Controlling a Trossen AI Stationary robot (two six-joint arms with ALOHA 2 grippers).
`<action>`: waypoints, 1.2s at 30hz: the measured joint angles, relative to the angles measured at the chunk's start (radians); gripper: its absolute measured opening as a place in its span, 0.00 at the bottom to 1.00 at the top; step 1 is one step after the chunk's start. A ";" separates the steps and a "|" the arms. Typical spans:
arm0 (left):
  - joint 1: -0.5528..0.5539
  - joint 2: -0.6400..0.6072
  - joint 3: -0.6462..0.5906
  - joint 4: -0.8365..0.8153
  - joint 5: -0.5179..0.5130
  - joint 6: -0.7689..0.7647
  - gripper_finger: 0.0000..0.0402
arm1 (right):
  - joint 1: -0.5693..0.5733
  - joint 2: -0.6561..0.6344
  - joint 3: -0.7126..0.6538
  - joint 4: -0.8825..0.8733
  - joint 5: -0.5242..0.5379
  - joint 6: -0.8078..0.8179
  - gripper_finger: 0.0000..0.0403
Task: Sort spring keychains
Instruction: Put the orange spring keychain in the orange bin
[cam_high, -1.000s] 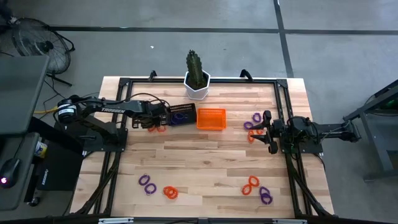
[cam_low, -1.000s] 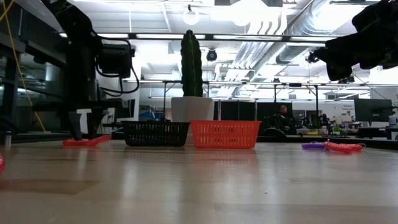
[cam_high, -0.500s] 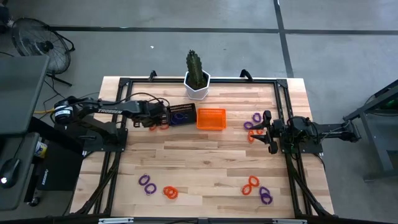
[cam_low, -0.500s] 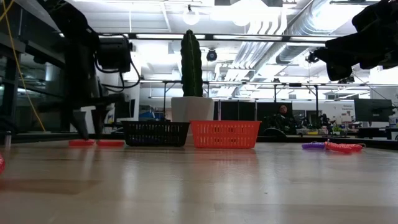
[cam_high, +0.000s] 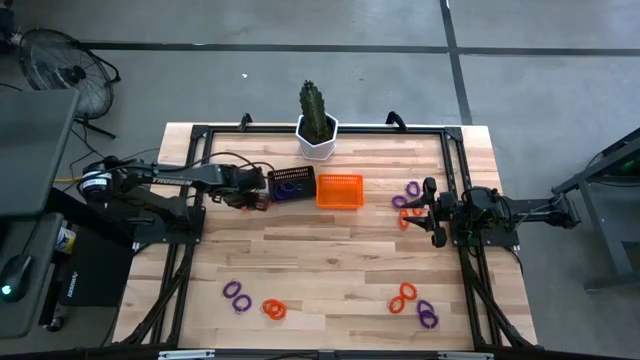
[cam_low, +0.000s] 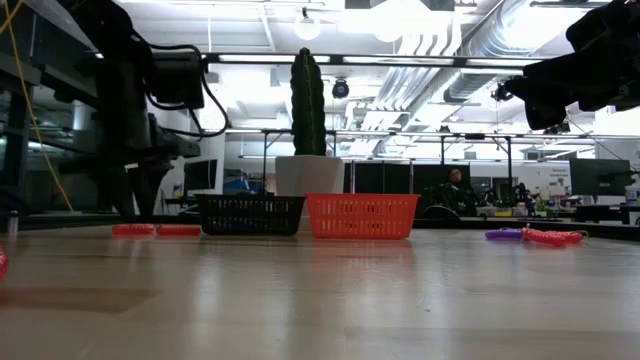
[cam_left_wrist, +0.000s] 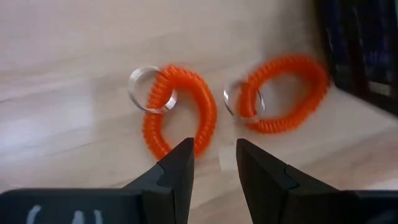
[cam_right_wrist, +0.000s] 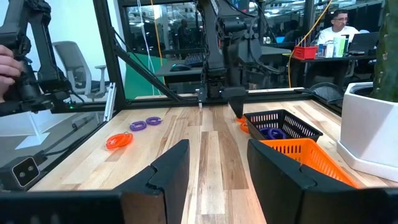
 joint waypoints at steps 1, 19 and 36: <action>-0.004 0.001 0.000 -0.001 0.001 0.012 0.30 | 0.000 0.000 0.000 0.000 0.000 0.000 0.39; -0.001 0.128 0.007 -0.006 -0.005 0.183 0.30 | 0.000 0.000 0.000 0.000 0.000 0.000 0.39; -0.001 0.142 0.004 -0.025 0.002 0.256 0.02 | 0.000 0.000 0.000 0.000 0.000 0.000 0.39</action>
